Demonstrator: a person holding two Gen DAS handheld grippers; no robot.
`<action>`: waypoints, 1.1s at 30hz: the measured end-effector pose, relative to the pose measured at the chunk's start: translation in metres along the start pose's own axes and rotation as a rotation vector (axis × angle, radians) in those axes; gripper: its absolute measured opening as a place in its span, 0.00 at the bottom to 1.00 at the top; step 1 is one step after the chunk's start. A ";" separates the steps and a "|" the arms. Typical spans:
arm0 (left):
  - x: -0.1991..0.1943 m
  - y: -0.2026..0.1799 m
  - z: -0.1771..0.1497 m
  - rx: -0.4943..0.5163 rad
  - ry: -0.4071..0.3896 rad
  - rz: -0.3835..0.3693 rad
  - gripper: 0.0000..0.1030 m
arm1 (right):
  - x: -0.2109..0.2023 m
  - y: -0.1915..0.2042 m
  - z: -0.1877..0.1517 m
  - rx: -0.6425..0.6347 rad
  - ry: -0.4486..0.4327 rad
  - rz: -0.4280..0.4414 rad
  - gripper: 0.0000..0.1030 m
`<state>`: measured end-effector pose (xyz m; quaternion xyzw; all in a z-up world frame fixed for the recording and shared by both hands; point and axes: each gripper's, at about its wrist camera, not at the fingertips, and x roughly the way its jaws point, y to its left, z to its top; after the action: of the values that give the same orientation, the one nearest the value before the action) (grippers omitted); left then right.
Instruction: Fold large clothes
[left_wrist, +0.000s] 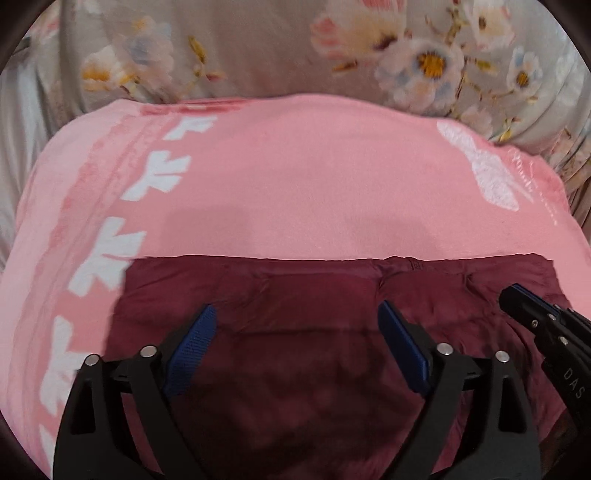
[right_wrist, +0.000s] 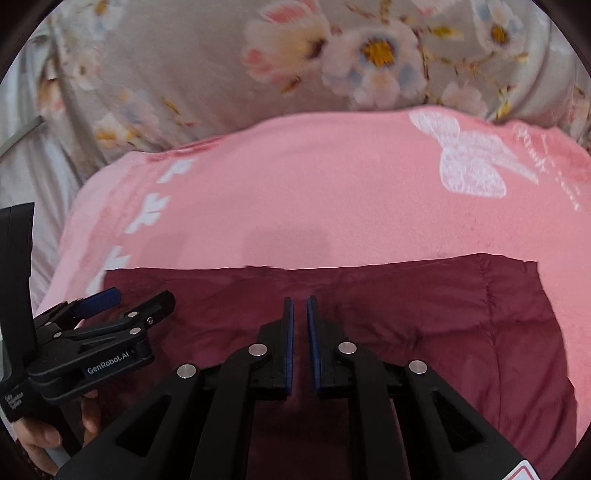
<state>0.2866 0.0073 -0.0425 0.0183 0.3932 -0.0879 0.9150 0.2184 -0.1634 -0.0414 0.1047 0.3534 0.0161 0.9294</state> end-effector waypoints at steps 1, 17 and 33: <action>-0.010 0.006 -0.004 -0.003 -0.012 0.020 0.87 | -0.004 0.007 -0.004 -0.005 0.000 0.010 0.10; 0.000 0.047 -0.069 -0.040 0.012 0.092 0.92 | 0.031 0.027 -0.065 0.006 0.098 -0.006 0.01; 0.004 0.050 -0.072 -0.059 0.014 0.081 0.93 | 0.032 0.032 -0.067 -0.036 0.081 -0.043 0.01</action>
<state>0.2465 0.0634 -0.0973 0.0078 0.4008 -0.0391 0.9153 0.2001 -0.1164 -0.1044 0.0797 0.3927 0.0070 0.9162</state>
